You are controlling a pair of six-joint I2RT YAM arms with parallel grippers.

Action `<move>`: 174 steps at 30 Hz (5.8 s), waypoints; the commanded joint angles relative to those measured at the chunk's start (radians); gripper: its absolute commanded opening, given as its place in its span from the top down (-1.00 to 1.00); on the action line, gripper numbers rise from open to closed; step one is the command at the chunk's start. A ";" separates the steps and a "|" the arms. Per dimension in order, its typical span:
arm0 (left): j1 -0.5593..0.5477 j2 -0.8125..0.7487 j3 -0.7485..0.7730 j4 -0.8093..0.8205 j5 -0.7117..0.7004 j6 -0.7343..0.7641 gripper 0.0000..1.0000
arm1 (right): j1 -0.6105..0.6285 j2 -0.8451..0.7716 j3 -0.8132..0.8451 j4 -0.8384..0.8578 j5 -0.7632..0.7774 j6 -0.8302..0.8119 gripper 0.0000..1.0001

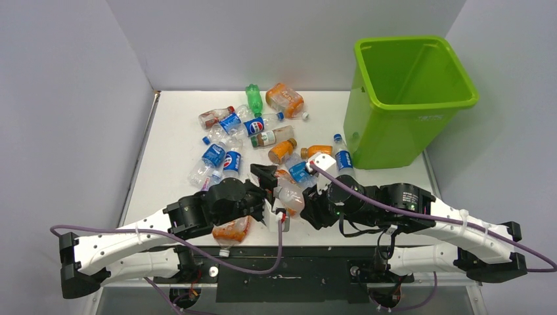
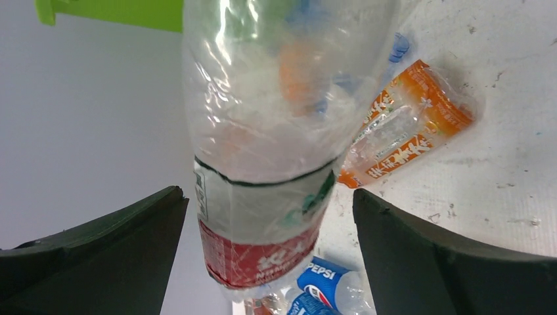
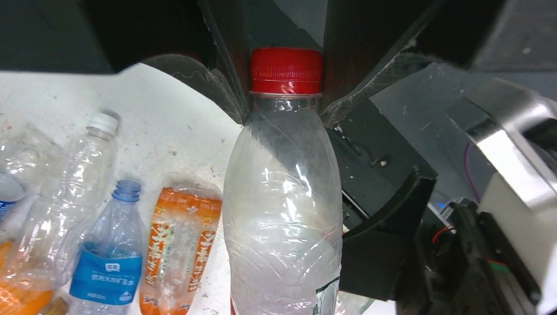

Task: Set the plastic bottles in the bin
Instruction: Pick up the plastic bottle at the center of the board, then place the plastic bottle in the trash bin, then pick up the plastic bottle at the center of the board.

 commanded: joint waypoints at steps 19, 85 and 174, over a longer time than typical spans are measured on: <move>-0.022 0.015 -0.033 0.174 0.004 -0.026 0.32 | 0.001 -0.013 0.124 0.140 -0.043 -0.029 -0.87; -0.066 -0.307 -0.107 0.427 -0.506 -0.867 -0.92 | -0.012 0.121 0.404 1.101 0.855 -0.939 0.89; 0.105 -0.124 -0.184 0.084 -0.286 -1.553 -0.92 | -0.537 0.049 -0.802 1.050 -0.182 0.046 -0.82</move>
